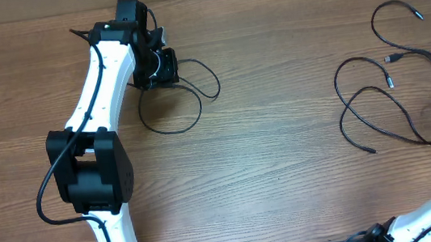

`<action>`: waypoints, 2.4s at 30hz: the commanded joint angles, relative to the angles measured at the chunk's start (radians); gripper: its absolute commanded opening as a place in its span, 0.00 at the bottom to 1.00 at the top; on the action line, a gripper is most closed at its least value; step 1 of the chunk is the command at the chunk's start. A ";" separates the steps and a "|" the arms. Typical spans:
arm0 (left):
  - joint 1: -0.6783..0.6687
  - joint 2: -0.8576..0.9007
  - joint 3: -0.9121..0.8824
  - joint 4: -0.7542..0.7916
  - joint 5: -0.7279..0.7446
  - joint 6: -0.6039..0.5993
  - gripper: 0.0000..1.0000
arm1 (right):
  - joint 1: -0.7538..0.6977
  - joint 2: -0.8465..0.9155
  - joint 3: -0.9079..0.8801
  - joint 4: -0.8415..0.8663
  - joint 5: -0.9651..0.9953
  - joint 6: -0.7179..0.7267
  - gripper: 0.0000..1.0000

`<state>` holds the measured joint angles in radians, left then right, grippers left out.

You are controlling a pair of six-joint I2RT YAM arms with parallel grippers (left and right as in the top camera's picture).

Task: Untangle cables
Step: 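Bring the right gripper back from the right edge toward center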

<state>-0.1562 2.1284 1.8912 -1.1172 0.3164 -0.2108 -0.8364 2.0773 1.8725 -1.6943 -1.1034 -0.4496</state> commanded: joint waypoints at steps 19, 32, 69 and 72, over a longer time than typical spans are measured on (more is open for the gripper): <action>0.003 -0.002 -0.005 0.017 -0.012 0.004 0.13 | 0.618 0.005 -0.002 0.038 -0.013 0.002 1.00; 0.003 -0.002 -0.005 0.102 -0.033 -0.091 0.34 | 0.949 0.005 -0.002 0.406 0.483 0.657 1.00; -0.126 0.076 -0.011 0.050 -0.248 -0.467 0.87 | 1.209 0.005 -0.510 0.999 0.900 1.078 1.00; -0.135 0.076 -0.028 0.083 -0.250 -0.472 0.80 | 1.209 0.005 -0.510 1.001 0.900 1.078 1.00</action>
<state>-0.2756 2.1941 1.8889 -1.0607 0.0921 -0.6567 0.3687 2.0514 1.4040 -0.6930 -0.1844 0.6247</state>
